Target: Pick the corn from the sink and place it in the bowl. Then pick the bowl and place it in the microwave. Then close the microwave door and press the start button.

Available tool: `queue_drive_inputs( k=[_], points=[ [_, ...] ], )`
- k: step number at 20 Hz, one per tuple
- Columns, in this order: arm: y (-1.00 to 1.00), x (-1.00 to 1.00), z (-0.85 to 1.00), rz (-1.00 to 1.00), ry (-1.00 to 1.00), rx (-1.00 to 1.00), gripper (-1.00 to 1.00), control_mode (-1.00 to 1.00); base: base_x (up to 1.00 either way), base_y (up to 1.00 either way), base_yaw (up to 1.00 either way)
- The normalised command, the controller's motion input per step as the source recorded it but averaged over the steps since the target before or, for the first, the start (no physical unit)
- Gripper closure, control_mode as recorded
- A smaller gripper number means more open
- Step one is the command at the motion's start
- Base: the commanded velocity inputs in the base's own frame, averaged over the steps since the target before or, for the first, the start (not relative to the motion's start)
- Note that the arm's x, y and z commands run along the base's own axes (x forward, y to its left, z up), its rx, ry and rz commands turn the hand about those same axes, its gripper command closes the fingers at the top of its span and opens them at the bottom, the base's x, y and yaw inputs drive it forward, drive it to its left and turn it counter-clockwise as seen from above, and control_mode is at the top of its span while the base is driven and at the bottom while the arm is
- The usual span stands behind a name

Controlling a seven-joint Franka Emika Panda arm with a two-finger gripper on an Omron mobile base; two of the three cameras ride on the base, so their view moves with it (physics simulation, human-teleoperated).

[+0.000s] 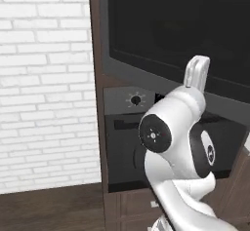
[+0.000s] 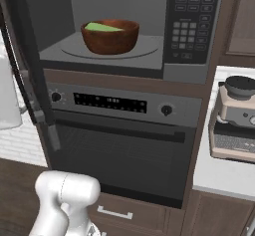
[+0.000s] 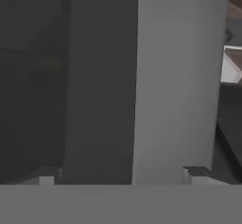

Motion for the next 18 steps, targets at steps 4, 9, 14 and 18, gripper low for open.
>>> queue_drive_inputs(
  k=[4, 9, 14, 18],
  points=[
    [-0.33, 0.96, 0.26, 0.31, 0.01, 0.17, -1.00, -1.00, 0.00, 0.00, 0.00],
    [-0.18, 1.00, 0.19, 0.26, 0.06, 0.12, -1.00, -1.00, 0.00, 0.00, 0.00],
    [-0.10, 1.00, 0.11, 0.23, 0.08, 0.11, -1.00, -1.00, 0.00, 0.00, 0.00],
    [-0.06, 1.00, 0.06, 0.22, 0.10, 0.10, -1.00, -1.00, 0.00, 0.00, 0.00]
  ],
)
